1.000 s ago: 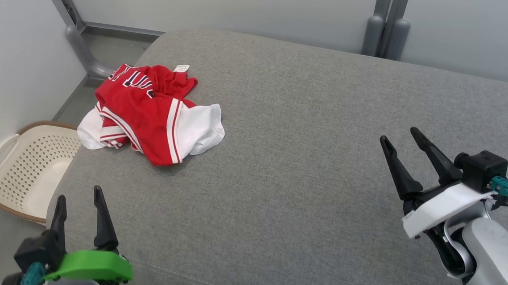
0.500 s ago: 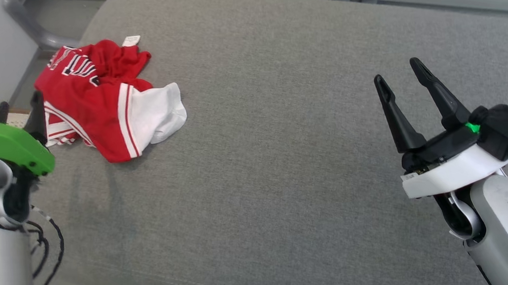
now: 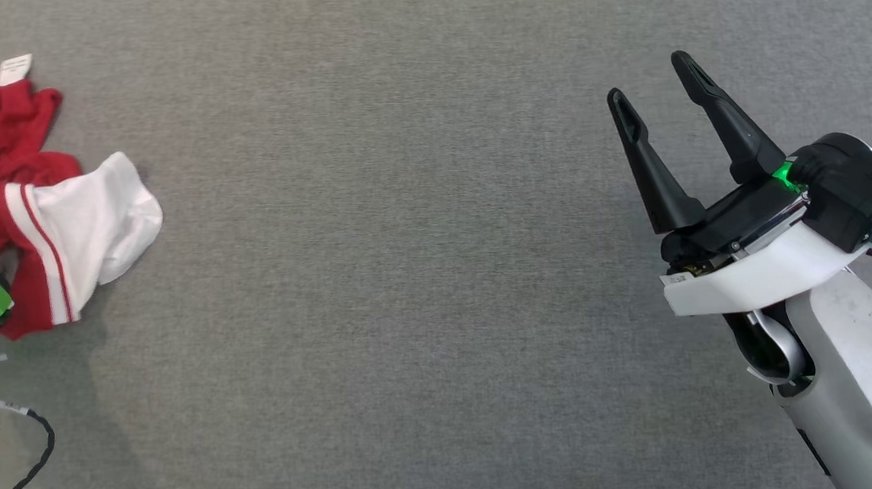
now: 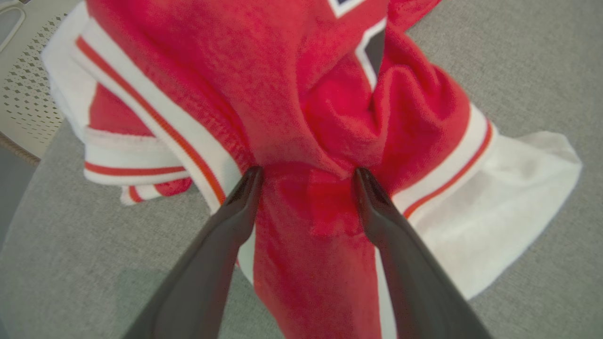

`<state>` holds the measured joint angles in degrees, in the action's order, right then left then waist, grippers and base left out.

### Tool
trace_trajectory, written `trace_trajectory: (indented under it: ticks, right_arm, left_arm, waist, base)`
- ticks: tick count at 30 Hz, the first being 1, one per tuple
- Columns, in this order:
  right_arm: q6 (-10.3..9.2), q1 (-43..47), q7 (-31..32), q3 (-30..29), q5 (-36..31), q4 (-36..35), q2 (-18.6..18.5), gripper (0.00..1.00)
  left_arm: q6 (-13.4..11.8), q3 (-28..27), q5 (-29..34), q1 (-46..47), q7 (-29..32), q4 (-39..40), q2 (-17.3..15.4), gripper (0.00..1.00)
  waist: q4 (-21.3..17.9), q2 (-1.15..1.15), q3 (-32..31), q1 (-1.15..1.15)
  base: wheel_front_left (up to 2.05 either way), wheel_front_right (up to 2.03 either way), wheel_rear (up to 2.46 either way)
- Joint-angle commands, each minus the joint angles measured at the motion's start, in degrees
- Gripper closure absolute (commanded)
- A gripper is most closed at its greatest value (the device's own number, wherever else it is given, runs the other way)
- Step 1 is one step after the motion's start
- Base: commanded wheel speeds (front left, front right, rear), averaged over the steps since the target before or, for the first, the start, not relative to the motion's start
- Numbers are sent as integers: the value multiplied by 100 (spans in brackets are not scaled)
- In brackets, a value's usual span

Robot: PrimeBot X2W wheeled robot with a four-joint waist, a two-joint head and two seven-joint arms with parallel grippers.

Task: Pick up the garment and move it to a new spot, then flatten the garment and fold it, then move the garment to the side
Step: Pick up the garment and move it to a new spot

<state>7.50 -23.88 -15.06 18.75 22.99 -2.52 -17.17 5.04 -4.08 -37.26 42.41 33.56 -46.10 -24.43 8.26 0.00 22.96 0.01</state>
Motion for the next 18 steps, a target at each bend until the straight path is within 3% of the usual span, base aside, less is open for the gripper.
trace_trajectory:
  ticks: [1,2,3,5,6,18]
  right_arm:
    - [-2,-46,-13,-37,1,-28,9,0]
    - [-2,-23,-13,-52,-1,-30,19,0]
    - [-2,10,-13,-65,-5,-30,31,0]
    - [-2,72,-13,-84,-13,-5,48,0]
    - [-2,87,-13,-87,-16,8,53,0]
    - [-2,316,-14,-17,94,148,292,0]
  left_arm:
    - [16,-17,-56,-46,-10,-94,-51,0]
    - [24,-19,-66,-62,-17,-170,-66,0]
    - [36,-6,-51,-74,-16,-251,-79,18]
    - [60,22,-52,-40,-37,-373,-77,91]
    - [69,32,-51,-28,-62,-397,-72,100]
    - [210,607,475,154,-618,116,-586,100]
  waist:
    - [-496,0,335,-1]
    - [-510,0,320,-1]
    - [-519,0,297,-1]
    - [-520,0,244,-1]
    - [-516,0,222,-1]
    - [-621,0,-639,-1]
  base:
    - [0,0,0]
    - [0,0,0]
    - [0,0,0]
    - [0,0,0]
    - [0,0,0]
    - [0,0,0]
